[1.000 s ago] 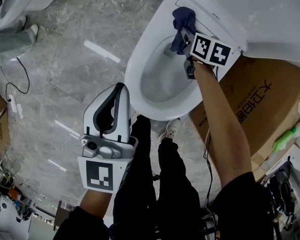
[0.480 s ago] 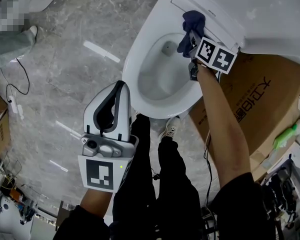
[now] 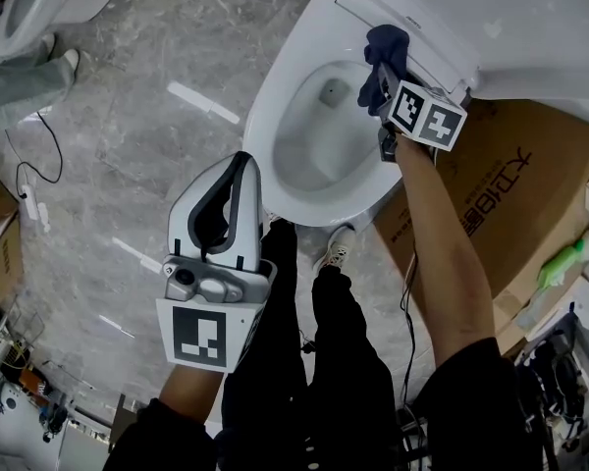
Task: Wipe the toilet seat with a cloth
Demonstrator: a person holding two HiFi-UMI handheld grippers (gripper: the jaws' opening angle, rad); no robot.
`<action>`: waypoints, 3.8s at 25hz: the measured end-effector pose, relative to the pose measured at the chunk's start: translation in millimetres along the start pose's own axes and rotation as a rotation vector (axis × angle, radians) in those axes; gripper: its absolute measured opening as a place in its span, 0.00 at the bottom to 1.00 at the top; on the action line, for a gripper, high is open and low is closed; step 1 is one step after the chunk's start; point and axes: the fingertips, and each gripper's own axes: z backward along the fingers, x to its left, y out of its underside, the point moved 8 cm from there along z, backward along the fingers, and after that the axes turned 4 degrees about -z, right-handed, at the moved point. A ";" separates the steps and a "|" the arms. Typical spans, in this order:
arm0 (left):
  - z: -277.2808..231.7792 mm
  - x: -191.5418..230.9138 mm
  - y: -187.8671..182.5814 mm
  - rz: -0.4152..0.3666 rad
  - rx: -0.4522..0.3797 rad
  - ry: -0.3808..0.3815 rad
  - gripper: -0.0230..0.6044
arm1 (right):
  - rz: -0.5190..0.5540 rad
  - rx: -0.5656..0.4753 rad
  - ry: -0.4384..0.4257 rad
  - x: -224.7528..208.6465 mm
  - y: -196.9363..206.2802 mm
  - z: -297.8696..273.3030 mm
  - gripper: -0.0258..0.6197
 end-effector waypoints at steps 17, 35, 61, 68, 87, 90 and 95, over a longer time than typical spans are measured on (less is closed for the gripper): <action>52.3 -47.5 -118.1 -0.047 -0.126 -0.032 0.05 | 0.345 -0.378 -0.239 100.7 -78.6 243.0 0.16; 146.8 -102.9 -268.3 -0.094 -0.300 -0.007 0.05 | 0.416 -0.767 -0.394 168.9 -124.6 501.0 0.16; 273.3 -146.5 -345.1 -0.216 -0.475 -0.113 0.05 | 0.361 -0.993 -0.332 130.9 -120.9 662.7 0.16; 298.8 -139.8 -344.1 -0.244 -0.473 -0.184 0.05 | 0.353 -1.017 -0.292 115.6 -114.7 676.9 0.15; 324.1 -126.1 -331.3 -0.274 -0.472 -0.272 0.05 | 0.351 -1.045 -0.230 100.5 -108.0 692.8 0.15; 322.1 -127.5 -329.7 -0.276 -0.467 -0.269 0.05 | 0.351 -1.042 -0.232 100.1 -107.8 691.4 0.15; 319.0 -130.3 -331.0 -0.278 -0.454 -0.268 0.05 | 0.357 -1.042 -0.239 102.1 -109.4 689.5 0.15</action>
